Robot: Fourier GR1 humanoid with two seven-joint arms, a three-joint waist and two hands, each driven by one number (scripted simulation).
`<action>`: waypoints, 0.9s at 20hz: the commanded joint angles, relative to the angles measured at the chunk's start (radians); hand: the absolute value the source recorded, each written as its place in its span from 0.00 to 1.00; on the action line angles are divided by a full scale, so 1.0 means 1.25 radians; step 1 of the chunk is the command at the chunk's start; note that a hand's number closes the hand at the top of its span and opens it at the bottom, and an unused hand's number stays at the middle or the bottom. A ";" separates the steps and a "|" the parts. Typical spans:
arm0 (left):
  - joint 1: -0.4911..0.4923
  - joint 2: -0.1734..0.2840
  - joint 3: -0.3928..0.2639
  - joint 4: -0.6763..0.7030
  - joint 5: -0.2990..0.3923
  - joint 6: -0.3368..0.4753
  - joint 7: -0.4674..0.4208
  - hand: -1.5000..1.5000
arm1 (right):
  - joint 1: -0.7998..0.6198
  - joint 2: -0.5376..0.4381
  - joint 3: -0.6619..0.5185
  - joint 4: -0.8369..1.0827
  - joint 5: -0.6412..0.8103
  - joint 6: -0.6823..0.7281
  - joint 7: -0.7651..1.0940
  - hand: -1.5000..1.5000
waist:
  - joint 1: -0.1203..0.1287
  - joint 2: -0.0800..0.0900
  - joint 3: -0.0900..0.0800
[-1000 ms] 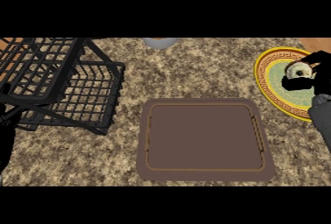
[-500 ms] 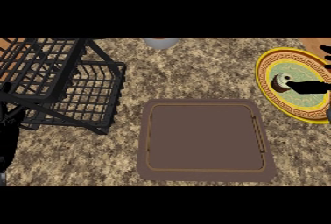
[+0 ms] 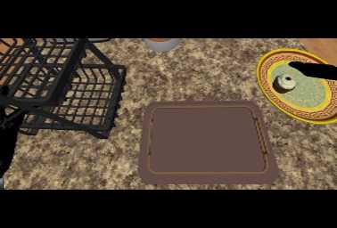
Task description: Pick the cupcake from the tray and place it in the plate
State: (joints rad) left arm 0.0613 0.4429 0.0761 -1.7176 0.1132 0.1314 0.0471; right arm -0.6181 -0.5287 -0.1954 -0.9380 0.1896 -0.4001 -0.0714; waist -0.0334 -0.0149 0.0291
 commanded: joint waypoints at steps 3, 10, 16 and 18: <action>-0.035 -0.059 -0.055 0.087 0.051 -0.033 0.087 0.50 | 0.001 0.020 -0.091 0.018 -0.164 0.132 0.009 0.00 | -0.013 0.021 -0.022; -0.026 -0.077 -0.059 0.081 0.032 -0.032 0.093 0.50 | 0.049 -0.038 -0.141 0.023 -0.227 0.244 -0.048 0.00 | -0.012 0.019 -0.023; -0.044 -0.083 -0.058 0.087 0.008 -0.030 0.100 0.50 | 0.125 -0.051 -0.177 0.059 -0.245 0.283 -0.155 0.00 | -0.015 0.023 -0.022; -0.047 -0.093 -0.062 0.089 0.010 -0.036 0.091 0.50 | 0.137 -0.074 -0.183 0.067 -0.251 0.313 -0.154 0.00 | -0.020 0.023 -0.023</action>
State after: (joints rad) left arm 0.0628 0.4186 0.0947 -1.7335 0.0652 0.1211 0.0739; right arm -0.4794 -0.5842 -0.4008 -0.8745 -0.1046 -0.0651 -0.2316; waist -0.0366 -0.0155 0.0278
